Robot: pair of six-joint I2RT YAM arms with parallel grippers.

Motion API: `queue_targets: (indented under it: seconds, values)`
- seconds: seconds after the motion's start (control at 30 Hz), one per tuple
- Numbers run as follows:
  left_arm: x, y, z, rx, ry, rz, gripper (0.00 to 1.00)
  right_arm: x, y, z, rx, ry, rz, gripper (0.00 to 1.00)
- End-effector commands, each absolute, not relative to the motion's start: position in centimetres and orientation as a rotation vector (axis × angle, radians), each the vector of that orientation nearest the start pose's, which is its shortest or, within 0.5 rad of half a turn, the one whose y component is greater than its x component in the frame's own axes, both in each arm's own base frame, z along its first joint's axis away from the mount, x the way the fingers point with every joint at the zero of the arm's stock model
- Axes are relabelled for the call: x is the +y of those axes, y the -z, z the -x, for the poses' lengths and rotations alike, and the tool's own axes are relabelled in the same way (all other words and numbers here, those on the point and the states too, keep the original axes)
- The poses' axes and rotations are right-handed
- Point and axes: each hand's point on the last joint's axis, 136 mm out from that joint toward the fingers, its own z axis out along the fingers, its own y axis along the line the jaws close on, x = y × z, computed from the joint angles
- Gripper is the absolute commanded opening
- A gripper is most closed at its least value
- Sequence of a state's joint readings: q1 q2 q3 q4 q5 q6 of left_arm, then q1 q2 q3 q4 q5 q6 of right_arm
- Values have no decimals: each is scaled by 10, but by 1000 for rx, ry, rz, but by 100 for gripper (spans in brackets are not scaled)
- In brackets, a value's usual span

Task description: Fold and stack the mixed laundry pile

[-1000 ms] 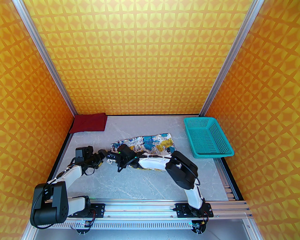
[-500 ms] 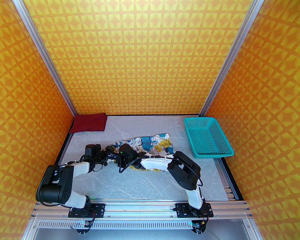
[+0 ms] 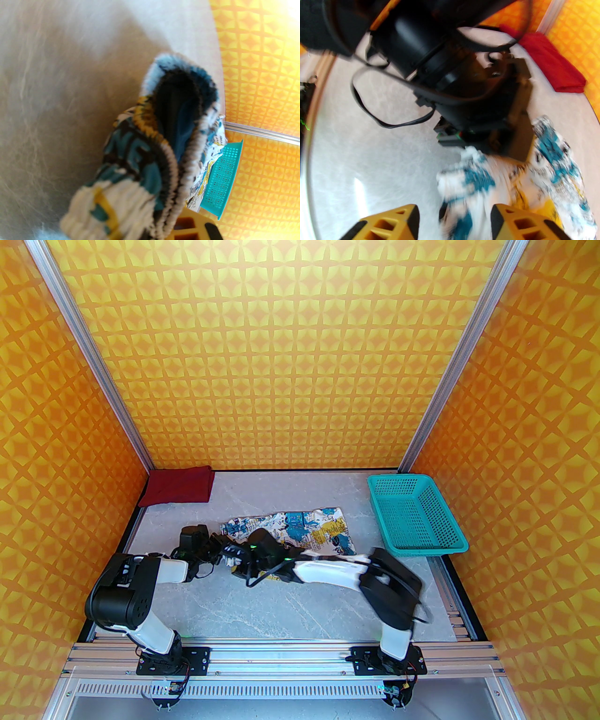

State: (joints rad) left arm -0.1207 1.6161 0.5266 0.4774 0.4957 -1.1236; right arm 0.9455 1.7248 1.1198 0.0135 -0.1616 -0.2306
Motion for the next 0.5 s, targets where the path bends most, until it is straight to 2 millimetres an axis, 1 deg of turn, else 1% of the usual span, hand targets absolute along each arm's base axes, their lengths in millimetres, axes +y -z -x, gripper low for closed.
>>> queue_targets:
  seconds: [0.0, 0.07, 0.13, 0.2, 0.23, 0.27, 0.3, 0.33, 0.37, 0.47]
  values:
    - [-123, -83, -380, 2214, 1104, 712, 0, 373, -174, -285, 2050, -650, 939, 56]
    - [-119, -90, -380, 2231, 1061, 647, 0, 342, -175, -294, 2217, -677, 707, 54]
    - [-116, -96, -377, 2263, 1015, 587, 0, 321, -174, -299, 2356, -773, 525, 47]
    - [-113, -104, -375, 2296, 971, 524, 0, 305, -169, -307, 2461, -862, 346, 38]
    - [-113, -110, -375, 2311, 948, 486, 0, 297, -163, -313, 2514, -899, 237, 34]
    - [-112, -115, -375, 2324, 928, 452, 0, 294, -157, -319, 2553, -955, 153, 27]
    - [-111, -119, -375, 2336, 910, 422, 0, 294, -153, -326, 2573, -1005, 109, 20]
    - [-112, -124, -375, 2351, 895, 390, 0, 297, -149, -334, 2583, -1054, 81, 10]
    - [-111, -127, -374, 2366, 881, 368, 0, 301, -144, -344, 2592, -1079, 68, 1]
    - [-112, -140, -375, 2365, 862, 315, 0, 313, -128, -372, 2606, -1069, 61, 0]
